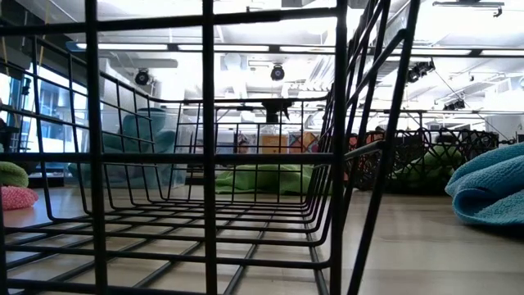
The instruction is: Sort microfiber towel by color & place in baskets
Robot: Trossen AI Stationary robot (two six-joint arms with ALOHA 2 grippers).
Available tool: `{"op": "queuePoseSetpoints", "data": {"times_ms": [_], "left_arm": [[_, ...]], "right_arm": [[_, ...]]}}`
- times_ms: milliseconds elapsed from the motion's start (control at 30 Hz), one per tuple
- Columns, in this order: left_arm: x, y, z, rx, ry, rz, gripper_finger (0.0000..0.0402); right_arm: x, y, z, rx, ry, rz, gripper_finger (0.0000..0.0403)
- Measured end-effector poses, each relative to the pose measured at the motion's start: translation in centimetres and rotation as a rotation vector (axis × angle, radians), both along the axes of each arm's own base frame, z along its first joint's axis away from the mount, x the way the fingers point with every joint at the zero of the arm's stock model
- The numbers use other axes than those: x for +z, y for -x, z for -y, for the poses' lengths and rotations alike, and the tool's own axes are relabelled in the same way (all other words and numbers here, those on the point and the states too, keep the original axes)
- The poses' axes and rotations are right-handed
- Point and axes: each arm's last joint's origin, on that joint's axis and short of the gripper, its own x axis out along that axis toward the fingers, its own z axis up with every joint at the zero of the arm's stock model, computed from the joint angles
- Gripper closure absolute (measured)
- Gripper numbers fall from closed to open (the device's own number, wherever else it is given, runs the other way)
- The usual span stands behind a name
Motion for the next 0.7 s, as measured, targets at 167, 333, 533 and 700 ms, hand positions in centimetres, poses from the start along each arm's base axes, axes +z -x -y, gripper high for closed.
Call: {"op": "queuePoseSetpoints", "data": {"times_ms": [167,333,533,700], "left_arm": [[0.1,-0.3,0.1,-0.01,-0.016,0.009,0.0236],[0.2,-0.1,0.2,-0.048,-0.023,0.019,0.0236],[0.6,0.8,0.4,-0.055,-0.076,0.042,0.0236],[0.8,1.5,0.4,-0.03,-0.086,0.061,0.0236]], "right_arm": [[-0.1,-0.2,-0.7,0.002,-0.028,-0.01,0.0151],[-0.8,-0.2,-2.1,0.055,-0.189,-0.109,0.0151],[-3.1,-0.1,-6.5,0.144,-0.429,-0.423,0.0151],[-4.7,-0.4,-11.1,0.073,-0.529,-0.639,0.0151]]}}
